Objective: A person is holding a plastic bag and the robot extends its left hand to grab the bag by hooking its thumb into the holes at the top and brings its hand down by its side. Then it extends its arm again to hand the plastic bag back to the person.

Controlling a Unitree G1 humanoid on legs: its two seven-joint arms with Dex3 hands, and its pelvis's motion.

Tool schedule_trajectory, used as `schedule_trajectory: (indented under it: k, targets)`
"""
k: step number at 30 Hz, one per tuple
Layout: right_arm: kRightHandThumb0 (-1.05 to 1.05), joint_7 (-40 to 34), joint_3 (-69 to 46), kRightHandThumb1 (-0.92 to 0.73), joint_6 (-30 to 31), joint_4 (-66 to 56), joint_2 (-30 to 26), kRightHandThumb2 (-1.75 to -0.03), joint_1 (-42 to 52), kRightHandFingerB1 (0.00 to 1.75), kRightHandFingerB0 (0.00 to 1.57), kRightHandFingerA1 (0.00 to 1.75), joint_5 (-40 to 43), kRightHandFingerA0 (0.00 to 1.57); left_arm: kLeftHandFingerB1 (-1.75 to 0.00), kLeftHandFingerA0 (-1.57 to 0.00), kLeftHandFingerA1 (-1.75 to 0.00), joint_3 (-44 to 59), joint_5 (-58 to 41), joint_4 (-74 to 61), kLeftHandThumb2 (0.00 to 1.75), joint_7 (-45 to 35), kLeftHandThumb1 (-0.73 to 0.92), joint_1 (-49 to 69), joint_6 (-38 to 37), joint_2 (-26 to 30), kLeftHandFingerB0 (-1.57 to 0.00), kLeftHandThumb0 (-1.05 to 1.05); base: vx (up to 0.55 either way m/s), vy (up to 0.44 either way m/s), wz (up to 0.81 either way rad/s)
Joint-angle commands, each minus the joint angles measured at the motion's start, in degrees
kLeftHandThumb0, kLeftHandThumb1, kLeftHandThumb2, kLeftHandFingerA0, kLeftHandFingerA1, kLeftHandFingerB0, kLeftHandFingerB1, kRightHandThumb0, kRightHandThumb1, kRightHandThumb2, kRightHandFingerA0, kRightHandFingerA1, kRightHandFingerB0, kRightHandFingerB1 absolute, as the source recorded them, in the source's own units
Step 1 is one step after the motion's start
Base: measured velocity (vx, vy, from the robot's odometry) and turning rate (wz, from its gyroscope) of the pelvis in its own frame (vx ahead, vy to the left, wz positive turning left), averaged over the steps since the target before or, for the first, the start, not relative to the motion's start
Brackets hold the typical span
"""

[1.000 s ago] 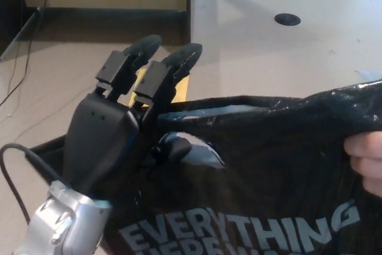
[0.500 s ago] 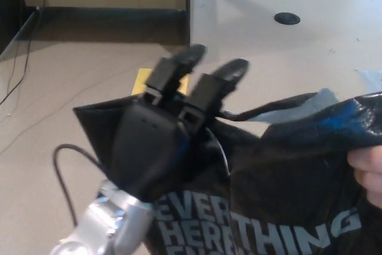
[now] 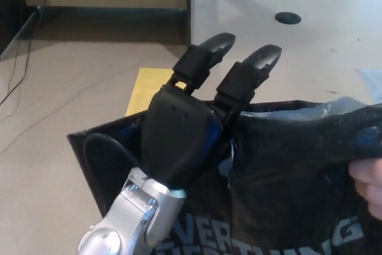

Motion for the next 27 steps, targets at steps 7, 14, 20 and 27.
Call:
schedule_trajectory:
  k: [7, 14, 20, 27]
  targets:
    - [-0.29, -0.1, -0.4, -0.68, -0.4, 0.0, -0.8, -0.6, -0.7, 0.46, 0.65, 0.52, 0.5, 0.8, -0.67, -1.25, -1.36, 1.7, -4.2, 1.3, 0.91, 4.9, 0.51, -6.4, -3.2, 1.5, -0.71, -0.23, 0.0, 0.0, 0.0]
    - [-0.29, 0.4, -0.3, -0.68, 0.3, -0.1, -1.2, -0.61, -1.5, 0.45, 0.64, 0.51, 0.2, 0.8, -1.5, -0.92, -1.75, 2.6, -3.5, 3.7, 0.66, 12.4, 0.71, -8.4, -3.1, 0.8, -0.6, -0.13, 0.0, 0.0, 0.0]
    - [-0.3, 0.2, 0.0, -0.69, -0.4, 0.1, -0.9, -0.61, 0.1, 0.45, 0.65, 0.52, 0.1, 0.8, -1.41, -0.92, -1.75, 3.2, -4.8, 1.4, 0.69, 12.3, 0.75, -5.9, -3.8, 1.9, -0.58, -0.16, 0.0, 0.0, 0.0]
    - [-0.3, -0.3, 0.0, -0.68, -1.0, -0.1, -1.1, -0.61, 0.9, 0.46, 0.66, 0.51, 0.1, 0.8, -1.5, -0.91, -1.75, 4.8, -5.5, -0.4, 0.68, 12.3, 0.76, -4.2, -3.4, 3.3, -0.54, -0.19, 0.0, 0.0, 0.0]
